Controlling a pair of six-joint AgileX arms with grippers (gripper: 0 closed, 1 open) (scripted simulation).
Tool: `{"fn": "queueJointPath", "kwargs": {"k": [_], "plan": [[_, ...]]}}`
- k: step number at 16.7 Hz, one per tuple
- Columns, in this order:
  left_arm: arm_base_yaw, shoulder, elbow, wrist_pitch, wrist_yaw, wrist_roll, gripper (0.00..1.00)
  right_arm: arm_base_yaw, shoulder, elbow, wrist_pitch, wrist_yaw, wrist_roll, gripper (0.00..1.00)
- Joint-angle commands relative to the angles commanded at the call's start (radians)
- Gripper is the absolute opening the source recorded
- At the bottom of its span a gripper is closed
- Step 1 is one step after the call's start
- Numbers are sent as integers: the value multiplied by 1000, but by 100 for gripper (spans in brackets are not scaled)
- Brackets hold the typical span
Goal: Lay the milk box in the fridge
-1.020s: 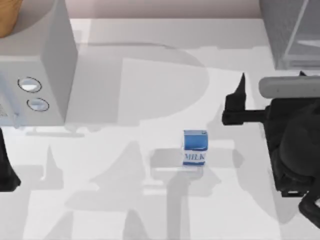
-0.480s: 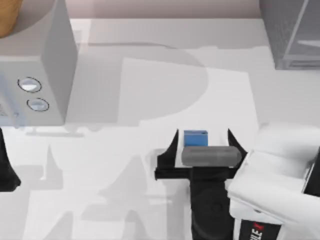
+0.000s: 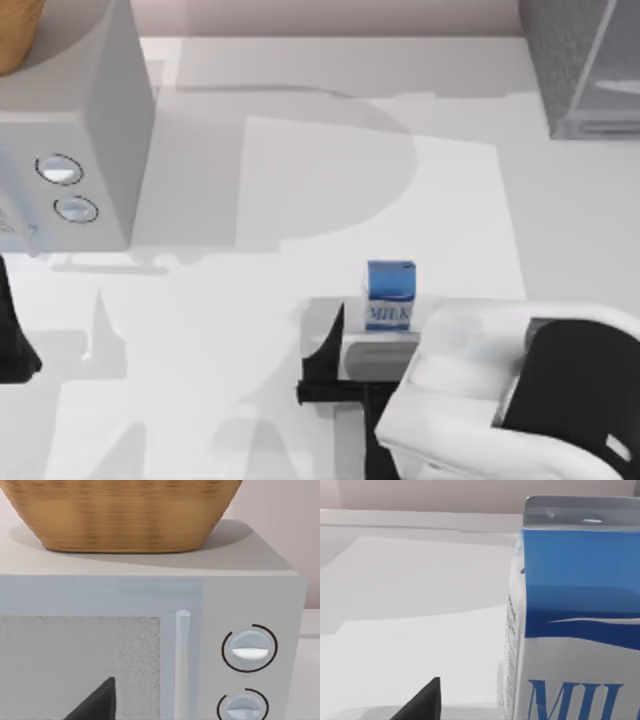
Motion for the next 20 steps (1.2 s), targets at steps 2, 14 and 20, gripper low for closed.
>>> {"fn": "queueJointPath", "kwargs": {"k": [2, 14, 20], "plan": [[0, 0, 0, 0, 0, 0, 100, -12, 23, 14, -33, -12, 9, 100], [0, 0, 0, 0, 0, 0, 100, -134, 7, 101, -90, -134, -5, 100], [0, 0, 0, 0, 0, 0, 100, -136, 7, 103, -91, -136, -5, 85]]}}
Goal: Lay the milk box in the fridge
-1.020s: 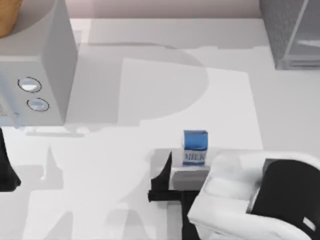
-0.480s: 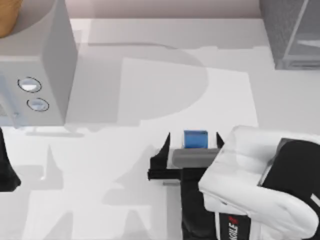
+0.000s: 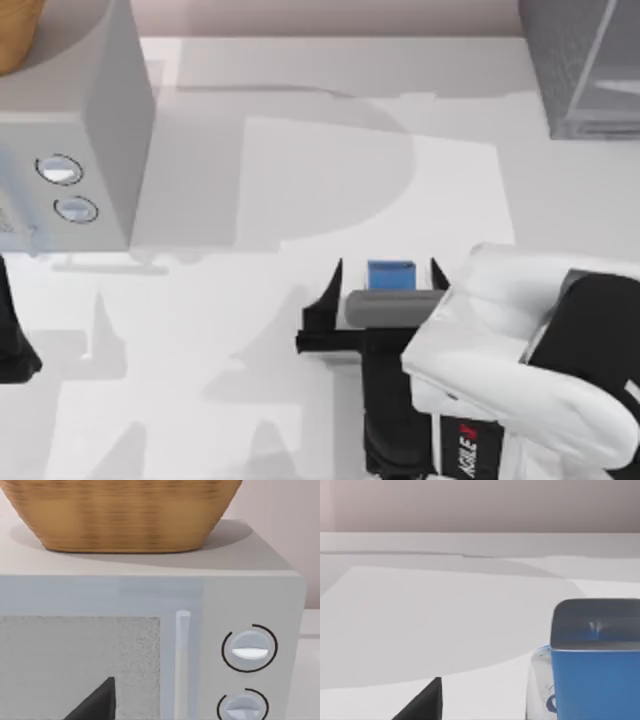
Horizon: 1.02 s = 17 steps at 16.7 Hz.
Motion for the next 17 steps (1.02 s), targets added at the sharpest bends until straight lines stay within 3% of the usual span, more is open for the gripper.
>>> {"fn": "queueJointPath", "kwargs": {"k": [11, 17], "plan": [[0, 0, 0, 0, 0, 0, 100, 0, 0, 0, 0, 0, 0, 2], [0, 0, 0, 0, 0, 0, 100, 0, 0, 0, 0, 0, 0, 0]]}}
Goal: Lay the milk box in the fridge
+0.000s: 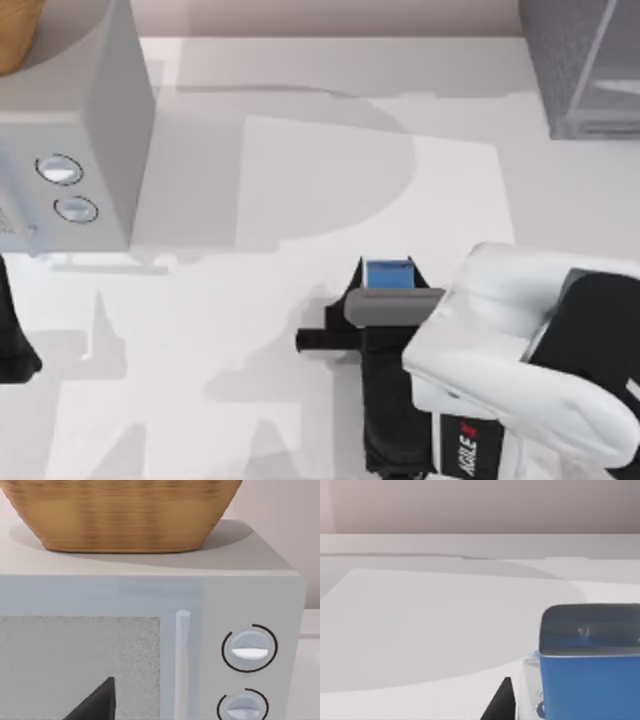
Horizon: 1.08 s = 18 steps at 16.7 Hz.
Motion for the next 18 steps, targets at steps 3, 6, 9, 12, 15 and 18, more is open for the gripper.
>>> {"fn": "queueJointPath", "kwargs": {"k": [3, 6, 9, 12, 15, 18], "plan": [[0, 0, 0, 0, 0, 0, 100, 2, 1, 0, 0, 0, 2, 0], [0, 0, 0, 0, 0, 0, 100, 2, -29, 5, -12, -1, 6, 0], [0, 0, 0, 0, 0, 0, 100, 1, -107, 2, -76, -3, 6, 0], [0, 0, 0, 0, 0, 0, 100, 1, -210, -14, -181, -4, 4, 0], [0, 0, 0, 0, 0, 0, 100, 1, -332, -32, -304, -5, 6, 0], [0, 0, 0, 0, 0, 0, 100, 2, -455, -47, -424, -6, 10, 0]]}}
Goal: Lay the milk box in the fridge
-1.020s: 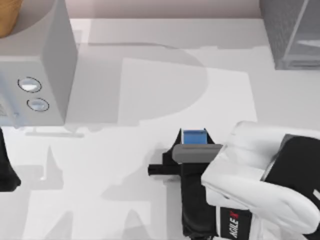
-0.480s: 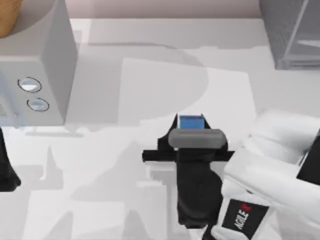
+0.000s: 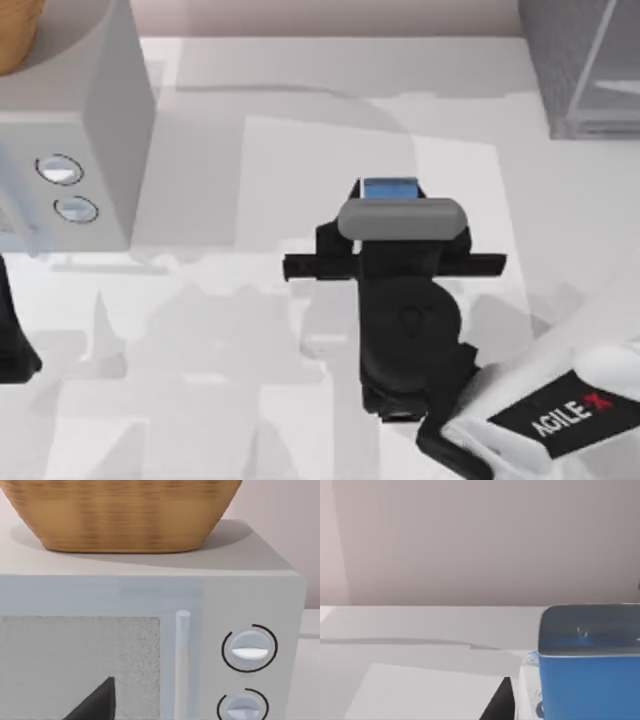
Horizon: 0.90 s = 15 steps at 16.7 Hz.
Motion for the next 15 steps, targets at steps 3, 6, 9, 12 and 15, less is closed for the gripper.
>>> {"fn": "queueJointPath", "kwargs": {"k": [3, 6, 9, 12, 15], "plan": [[0, 0, 0, 0, 0, 0, 100, 1, -106, -9, -97, 0, 2, 0], [0, 0, 0, 0, 0, 0, 100, 3, -171, -12, -154, -1, 2, 0], [0, 0, 0, 0, 0, 0, 100, 3, -181, -13, -162, 0, 2, 0], [0, 0, 0, 0, 0, 0, 100, 1, -178, -9, -160, -1, 4, 0], [0, 0, 0, 0, 0, 0, 100, -25, -237, -8, -170, -28, 9, 0]]}}
